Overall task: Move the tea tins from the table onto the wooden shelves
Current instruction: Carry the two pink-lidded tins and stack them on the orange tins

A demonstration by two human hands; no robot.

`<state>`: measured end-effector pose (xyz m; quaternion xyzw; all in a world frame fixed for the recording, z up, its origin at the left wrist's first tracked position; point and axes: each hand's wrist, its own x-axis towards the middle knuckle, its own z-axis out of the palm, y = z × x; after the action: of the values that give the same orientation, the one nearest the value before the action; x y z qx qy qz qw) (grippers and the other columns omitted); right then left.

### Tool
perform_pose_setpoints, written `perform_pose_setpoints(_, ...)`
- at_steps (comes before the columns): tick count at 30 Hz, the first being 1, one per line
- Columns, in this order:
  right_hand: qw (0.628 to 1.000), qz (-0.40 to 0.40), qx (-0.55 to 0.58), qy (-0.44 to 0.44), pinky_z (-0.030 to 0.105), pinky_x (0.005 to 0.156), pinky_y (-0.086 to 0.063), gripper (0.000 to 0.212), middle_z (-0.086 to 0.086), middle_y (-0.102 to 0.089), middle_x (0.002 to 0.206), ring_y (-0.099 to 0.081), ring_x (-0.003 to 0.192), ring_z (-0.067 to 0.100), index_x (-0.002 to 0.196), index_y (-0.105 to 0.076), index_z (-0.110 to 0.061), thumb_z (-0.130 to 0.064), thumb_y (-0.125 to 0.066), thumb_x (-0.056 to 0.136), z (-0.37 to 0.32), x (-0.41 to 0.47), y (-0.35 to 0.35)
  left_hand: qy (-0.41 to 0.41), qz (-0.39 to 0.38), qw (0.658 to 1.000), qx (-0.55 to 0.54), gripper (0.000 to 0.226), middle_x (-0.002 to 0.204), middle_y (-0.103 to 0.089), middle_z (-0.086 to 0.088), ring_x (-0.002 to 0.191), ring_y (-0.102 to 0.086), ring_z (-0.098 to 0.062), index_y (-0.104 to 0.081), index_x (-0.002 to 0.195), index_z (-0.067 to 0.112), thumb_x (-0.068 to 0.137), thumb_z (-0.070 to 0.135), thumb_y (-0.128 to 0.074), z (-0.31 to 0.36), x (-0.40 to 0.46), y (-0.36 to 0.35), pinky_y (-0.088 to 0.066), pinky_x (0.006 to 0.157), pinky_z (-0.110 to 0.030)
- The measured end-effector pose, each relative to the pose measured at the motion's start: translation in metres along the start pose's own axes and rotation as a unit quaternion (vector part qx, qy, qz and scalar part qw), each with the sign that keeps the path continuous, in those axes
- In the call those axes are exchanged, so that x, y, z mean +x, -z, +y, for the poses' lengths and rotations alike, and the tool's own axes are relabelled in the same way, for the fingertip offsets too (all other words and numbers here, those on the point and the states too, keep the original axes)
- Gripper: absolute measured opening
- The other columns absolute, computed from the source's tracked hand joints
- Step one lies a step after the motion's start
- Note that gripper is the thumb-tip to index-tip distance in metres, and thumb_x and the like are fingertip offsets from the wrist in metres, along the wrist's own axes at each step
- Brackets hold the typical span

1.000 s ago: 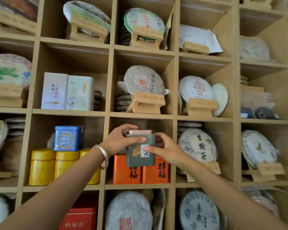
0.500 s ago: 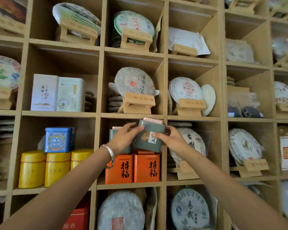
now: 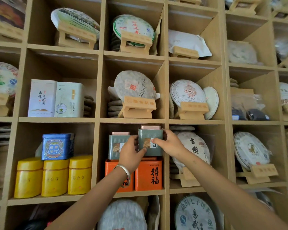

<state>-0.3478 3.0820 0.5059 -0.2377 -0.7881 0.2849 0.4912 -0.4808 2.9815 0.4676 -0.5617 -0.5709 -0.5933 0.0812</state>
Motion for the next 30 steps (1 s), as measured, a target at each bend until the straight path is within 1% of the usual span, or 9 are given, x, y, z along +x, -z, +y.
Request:
perform_pose_setpoints(4,0.999,0.0,-0.039,0.02,0.018,0.07,-0.047,0.05,-0.004,-0.056,0.111,-0.056,0.102,0.011,0.129,-0.043,-0.015,-0.028,-0.066,0.087,0.001,0.002,-0.009,0.002,0.029,0.999,0.042,0.052,0.123,-0.062,-0.004,0.108,-0.06,-0.016,-0.047,0.133,0.012,0.086,0.013,-0.068,-0.003,0.004,-0.005,-0.054,0.086,-0.029)
perform_pose_setpoints(7,0.997,-0.01,-0.071,0.031,0.016,0.068,-0.044,0.045,-0.003,-0.055,0.113,-0.054,0.1,0.011,0.129,-0.042,-0.014,-0.028,-0.061,0.091,0.0,0.005,-0.014,0.01,0.035,0.998,0.055,0.052,0.125,-0.062,-0.008,0.113,-0.06,-0.022,-0.047,0.134,0.01,0.087,0.013,-0.067,-0.004,0.006,-0.008,-0.053,0.092,-0.037)
perform_pose_setpoints(11,0.996,-0.018,-0.082,0.028,0.029,0.085,-0.051,0.042,0.004,-0.06,0.123,-0.056,0.107,0.014,0.13,-0.047,-0.015,-0.025,-0.059,0.092,0.0,0.003,-0.017,0.022,0.046,0.997,0.06,0.048,0.123,-0.063,-0.01,0.113,-0.06,-0.024,-0.051,0.132,0.008,0.087,0.011,-0.066,-0.005,0.005,-0.013,-0.052,0.093,-0.035)
perform_pose_setpoints(15,0.992,-0.001,-0.118,0.037,0.034,0.09,-0.051,0.042,0.004,-0.062,0.123,-0.058,0.111,0.019,0.129,-0.052,-0.014,-0.026,-0.062,0.09,0.001,0.0,-0.013,0.021,0.052,0.997,0.06,0.041,0.117,-0.066,-0.008,0.108,-0.062,-0.024,-0.055,0.127,0.009,0.087,0.01,-0.065,-0.005,0.003,-0.02,-0.052,0.089,-0.032)
perform_pose_setpoints(17,0.989,0.021,-0.138,0.044,0.033,0.089,-0.052,0.041,0.005,-0.065,0.121,-0.06,0.109,0.019,0.126,-0.056,-0.013,-0.027,-0.065,0.088,0.002,-0.002,-0.012,0.022,0.054,0.996,0.067,0.04,0.117,-0.066,-0.008,0.108,-0.062,-0.023,-0.056,0.126,0.009,0.087,0.01,-0.065,-0.005,0.003,-0.022,-0.051,0.087,-0.031)
perform_pose_setpoints(20,0.98,0.066,-0.179,0.059,0.027,0.077,-0.052,0.039,0.005,-0.069,0.112,-0.064,0.1,0.018,0.119,-0.064,-0.013,-0.031,-0.07,0.085,0.002,-0.006,-0.011,0.025,0.055,0.995,0.077,0.04,0.118,-0.065,-0.009,0.109,-0.061,-0.025,-0.055,0.127,0.009,0.088,0.011,-0.064,-0.004,0.002,-0.026,-0.052,0.09,-0.034)
perform_pose_setpoints(23,0.974,0.083,-0.201,0.063,0.026,0.071,-0.051,0.037,0.006,-0.071,0.106,-0.065,0.095,0.018,0.113,-0.067,-0.013,-0.033,-0.072,0.083,0.002,-0.008,-0.011,0.033,0.056,0.995,0.08,0.039,0.118,-0.065,-0.011,0.109,-0.061,-0.026,-0.056,0.125,0.008,0.088,0.01,-0.064,-0.006,0.002,-0.029,-0.05,0.089,-0.033)
perform_pose_setpoints(26,0.968,0.095,-0.227,0.052,0.024,0.068,-0.046,0.038,0.007,-0.068,0.109,-0.064,0.099,0.021,0.113,-0.063,-0.01,-0.033,-0.07,0.084,0.001,-0.01,-0.016,0.04,0.06,0.994,0.084,0.039,0.118,-0.066,-0.011,0.109,-0.061,-0.027,-0.055,0.126,0.008,0.088,0.01,-0.064,-0.008,0.001,-0.031,-0.05,0.088,-0.033)
perform_pose_setpoints(30,0.965,0.092,-0.245,0.032,0.032,0.071,-0.049,0.036,0.013,-0.064,0.111,-0.063,0.1,0.028,0.113,-0.053,-0.008,-0.031,-0.066,0.088,0.002,-0.011,-0.025,0.045,0.061,0.993,0.09,0.037,0.114,-0.067,-0.012,0.105,-0.063,-0.028,-0.057,0.123,0.008,0.087,0.011,-0.065,-0.01,0.002,-0.032,-0.051,0.085,-0.033)
